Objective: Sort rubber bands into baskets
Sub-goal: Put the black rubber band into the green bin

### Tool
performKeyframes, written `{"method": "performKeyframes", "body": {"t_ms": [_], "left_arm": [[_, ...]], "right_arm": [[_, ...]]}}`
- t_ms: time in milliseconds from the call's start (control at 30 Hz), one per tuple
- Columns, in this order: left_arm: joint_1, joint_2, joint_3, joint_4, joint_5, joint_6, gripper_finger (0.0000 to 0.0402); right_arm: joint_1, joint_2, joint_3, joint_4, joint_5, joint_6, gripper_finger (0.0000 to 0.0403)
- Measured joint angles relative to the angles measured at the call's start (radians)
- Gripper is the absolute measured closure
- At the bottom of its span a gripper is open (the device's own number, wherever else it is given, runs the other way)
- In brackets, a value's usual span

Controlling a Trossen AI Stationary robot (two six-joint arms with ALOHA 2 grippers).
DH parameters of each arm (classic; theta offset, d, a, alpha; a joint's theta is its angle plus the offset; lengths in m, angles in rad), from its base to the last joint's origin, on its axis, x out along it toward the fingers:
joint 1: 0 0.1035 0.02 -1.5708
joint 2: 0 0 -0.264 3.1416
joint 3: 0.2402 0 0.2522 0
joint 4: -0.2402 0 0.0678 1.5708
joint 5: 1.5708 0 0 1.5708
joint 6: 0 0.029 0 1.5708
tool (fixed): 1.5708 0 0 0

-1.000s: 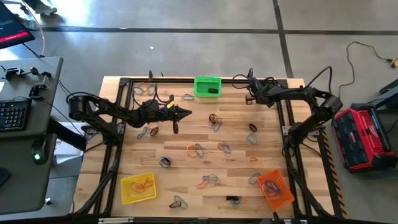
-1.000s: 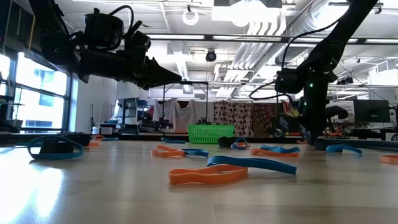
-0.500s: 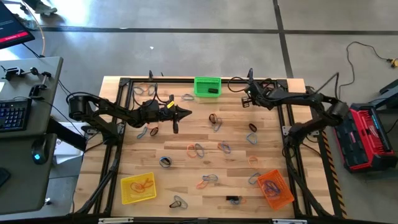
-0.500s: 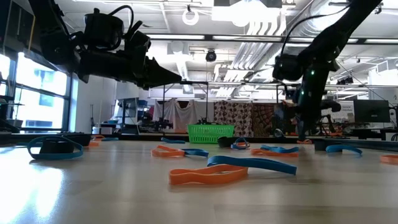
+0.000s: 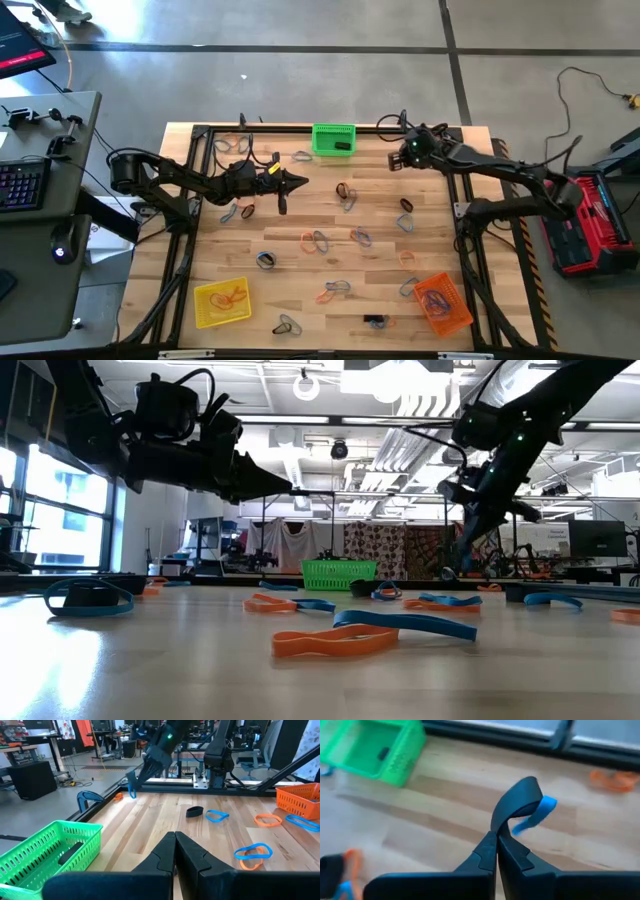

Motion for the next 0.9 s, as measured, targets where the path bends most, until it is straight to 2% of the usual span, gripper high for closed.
{"method": "performKeyframes", "body": {"t_ms": [133,333,467,900], "left_arm": [[0.000,0.000,0.000,0.000,0.000,0.000,0.0401],[0.000,0.000,0.000,0.000,0.000,0.001,0.0401],[0.000,0.000,0.000,0.000,0.000,0.012,0.0401],[-0.001,0.000,0.000,-0.001,0.000,0.008,0.0401]], "right_arm": [[-0.050,0.018,0.000,-0.013,-0.141,0.009,0.0403],[-0.117,0.104,0.000,0.001,-0.281,0.047,0.0403],[-0.130,0.166,0.000,0.093,-0.344,0.079,0.0403],[-0.060,0.262,0.000,0.530,-0.348,0.144,0.0403]]}}
